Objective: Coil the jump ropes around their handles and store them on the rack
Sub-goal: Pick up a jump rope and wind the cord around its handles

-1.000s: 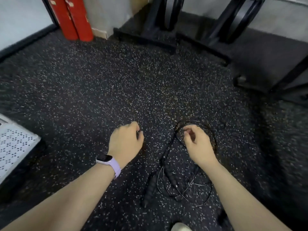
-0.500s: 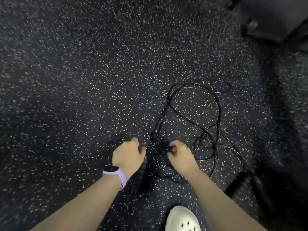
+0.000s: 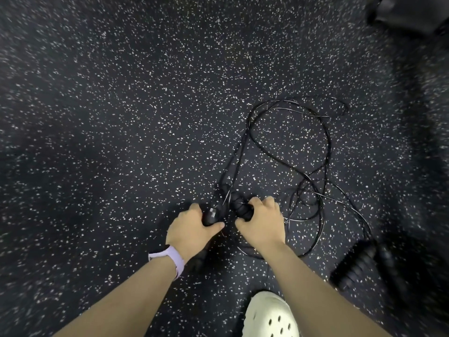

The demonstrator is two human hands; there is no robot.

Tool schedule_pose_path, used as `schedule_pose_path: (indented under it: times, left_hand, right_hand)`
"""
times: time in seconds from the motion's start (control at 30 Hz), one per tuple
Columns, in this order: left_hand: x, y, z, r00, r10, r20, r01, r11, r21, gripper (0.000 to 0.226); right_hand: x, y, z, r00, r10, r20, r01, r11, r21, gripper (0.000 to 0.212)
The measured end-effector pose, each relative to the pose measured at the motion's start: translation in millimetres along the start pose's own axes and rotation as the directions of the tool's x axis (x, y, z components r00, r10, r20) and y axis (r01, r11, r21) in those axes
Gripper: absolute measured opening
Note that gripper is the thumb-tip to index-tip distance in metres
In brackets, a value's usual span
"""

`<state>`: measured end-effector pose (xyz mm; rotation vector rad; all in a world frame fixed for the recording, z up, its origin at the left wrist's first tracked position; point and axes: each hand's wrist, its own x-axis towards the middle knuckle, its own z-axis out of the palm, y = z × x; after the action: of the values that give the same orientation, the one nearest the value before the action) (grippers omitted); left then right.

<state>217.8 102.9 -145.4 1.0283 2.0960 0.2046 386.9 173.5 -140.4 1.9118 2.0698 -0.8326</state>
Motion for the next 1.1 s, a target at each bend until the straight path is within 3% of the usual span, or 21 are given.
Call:
schedule_pose_path:
  times: [0.1,0.17,0.27,0.37,0.57,0.7,0.8,0.87,0.97,1.1]
  left_hand:
    - [2.3,-0.1,-2.1,0.999,-0.014,0.043,0.029,0.919,-0.392,0.049]
    - [2.2,1.7,-5.5,0.997,-0.007,0.082,0.05,0.838,-0.544,0.051]
    - [0.2,2.9,-12.5,0.991,0.026,0.129,0.068,0.741,-0.668,0.05]
    - [1.3,-1.9,-17.8,0.99,0.043,0.137,0.067,0.707,-0.704,0.035]
    - [-1.6,-7.6,-15.2,0.97,0.006,0.243,0.172,0.687,-0.706,0.03]
    - [-0.2,-2.9,-18.1,0.943,-0.044,0.331,0.299,0.548,-0.781,0.034]
    - [1.9,-0.9,-22.0,0.937,-0.079,0.339,0.34,0.423,-0.84,0.037]
    - [4.5,-3.4,-23.5,0.947,-0.118,0.3,0.321,0.442,-0.838,0.032]
    - [7.6,-7.7,-20.7,0.966,-0.121,0.229,0.257,0.559,-0.788,0.014]
    - [9.7,-10.0,-14.6,0.973,-0.114,0.201,0.226,0.641,-0.733,0.02]
  right_hand:
    - [-5.7,-6.0,-7.7,0.998,0.058,-0.003,-0.057,0.985,0.162,0.037]
    - [-7.4,-8.0,-11.4,0.998,0.067,0.019,-0.07,0.98,0.185,0.033]
    - [-10.4,-4.7,-15.1,0.995,0.095,0.043,-0.102,0.965,0.241,0.049]
    - [-17.8,0.9,-16.3,0.994,0.095,0.059,-0.107,0.958,0.265,0.069]
    - [-28.4,6.1,-8.7,0.991,-0.023,0.135,-0.015,0.961,0.275,0.067]
    - [-28.6,14.0,-2.2,0.988,-0.145,0.051,0.13,0.965,0.227,0.053]
    - [-30.8,19.1,0.3,0.976,-0.214,-0.036,0.217,0.961,0.174,0.061]
    - [-33.0,22.2,3.3,0.955,-0.291,-0.048,0.294,0.954,0.062,0.064]
    - [-32.3,27.4,6.5,0.949,-0.296,0.113,0.313,0.931,-0.188,0.055]
    - [-30.0,23.1,6.4,0.954,-0.225,0.198,0.262,0.946,-0.189,0.053]
